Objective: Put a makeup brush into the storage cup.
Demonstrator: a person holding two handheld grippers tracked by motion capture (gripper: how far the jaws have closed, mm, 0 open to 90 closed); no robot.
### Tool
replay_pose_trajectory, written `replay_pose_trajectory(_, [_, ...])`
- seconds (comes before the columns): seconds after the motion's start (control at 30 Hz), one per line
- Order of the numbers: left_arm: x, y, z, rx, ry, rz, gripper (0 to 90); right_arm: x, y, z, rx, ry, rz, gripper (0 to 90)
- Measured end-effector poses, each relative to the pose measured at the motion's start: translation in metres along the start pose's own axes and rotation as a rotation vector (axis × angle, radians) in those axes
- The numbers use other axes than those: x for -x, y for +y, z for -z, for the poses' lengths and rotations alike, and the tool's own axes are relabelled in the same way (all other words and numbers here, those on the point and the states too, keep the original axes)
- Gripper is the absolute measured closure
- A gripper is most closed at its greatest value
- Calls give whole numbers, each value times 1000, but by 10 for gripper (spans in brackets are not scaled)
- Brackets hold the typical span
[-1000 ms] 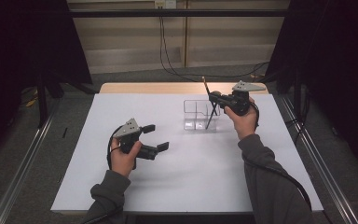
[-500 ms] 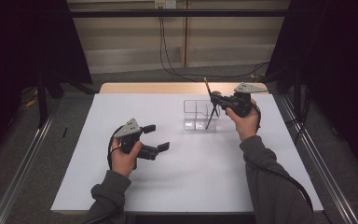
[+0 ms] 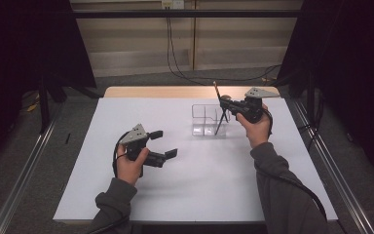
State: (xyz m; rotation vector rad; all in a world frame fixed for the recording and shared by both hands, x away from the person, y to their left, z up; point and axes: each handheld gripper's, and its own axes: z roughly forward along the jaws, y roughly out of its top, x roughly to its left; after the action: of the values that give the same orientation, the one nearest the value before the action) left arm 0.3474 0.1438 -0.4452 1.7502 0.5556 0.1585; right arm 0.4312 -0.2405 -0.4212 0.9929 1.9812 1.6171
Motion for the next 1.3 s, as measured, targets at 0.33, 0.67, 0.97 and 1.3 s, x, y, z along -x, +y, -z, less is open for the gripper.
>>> replay_pose_trajectory(0.33, [0, 0, -1, 1, -4, 2, 28, 0, -3, 1, -4, 0, 0, 836])
replay_pose_trajectory(0.67, [1, 0, -2, 7, -10, 1, 28, 1, -5, 5, 1, 1, -1, 836])
replay_pose_trajectory(0.97, [1, 1, -1, 6, -4, -5, 28, -1, -6, 6, -3, -2, 5, 836])
replay_pose_trajectory(1.3, [1, 0, -2, -2, -6, -6, 28, 0, -12, 9, -13, -7, 5, 836])
